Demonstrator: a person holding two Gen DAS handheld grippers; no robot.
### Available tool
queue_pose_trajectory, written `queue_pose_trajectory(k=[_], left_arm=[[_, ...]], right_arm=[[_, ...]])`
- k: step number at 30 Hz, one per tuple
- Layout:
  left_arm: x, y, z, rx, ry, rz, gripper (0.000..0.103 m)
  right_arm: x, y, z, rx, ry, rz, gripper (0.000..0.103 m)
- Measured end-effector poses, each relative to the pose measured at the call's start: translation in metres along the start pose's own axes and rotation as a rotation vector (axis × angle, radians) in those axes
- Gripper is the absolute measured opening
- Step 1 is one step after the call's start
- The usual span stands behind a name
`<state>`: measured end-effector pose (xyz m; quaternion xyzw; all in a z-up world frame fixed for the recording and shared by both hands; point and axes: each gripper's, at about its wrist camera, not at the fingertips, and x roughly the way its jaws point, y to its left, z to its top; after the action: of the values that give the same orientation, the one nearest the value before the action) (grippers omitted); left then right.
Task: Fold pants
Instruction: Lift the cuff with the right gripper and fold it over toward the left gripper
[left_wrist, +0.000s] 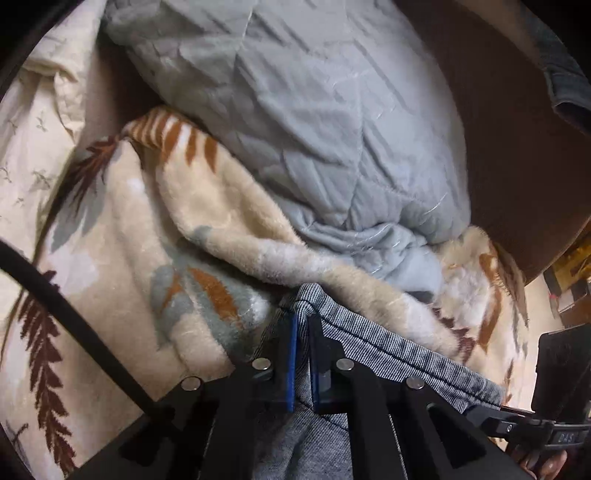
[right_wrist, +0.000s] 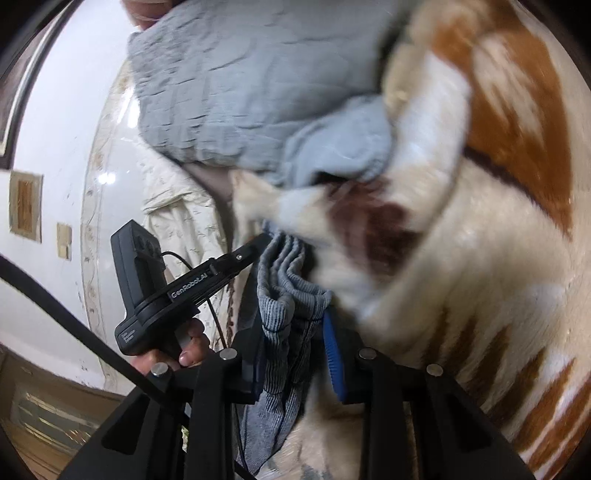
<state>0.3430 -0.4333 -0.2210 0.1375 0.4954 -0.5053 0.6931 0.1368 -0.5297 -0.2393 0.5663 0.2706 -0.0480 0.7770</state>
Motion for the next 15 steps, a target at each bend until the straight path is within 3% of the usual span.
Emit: queue_pose_trajectory(k=[9,15], left_arm=[[-0.100,0.028,-0.015,-0.060,-0.191,-0.074,0.006],[-0.171,0.064,-0.055,-0.121,-0.281,-0.071,0.005]], right_arm=[[-0.017,0.066,-0.024,-0.233,-0.031,0.073,0.028],[-0.010,0.112,-0.062,-0.378,0.014,0.122,0.028]])
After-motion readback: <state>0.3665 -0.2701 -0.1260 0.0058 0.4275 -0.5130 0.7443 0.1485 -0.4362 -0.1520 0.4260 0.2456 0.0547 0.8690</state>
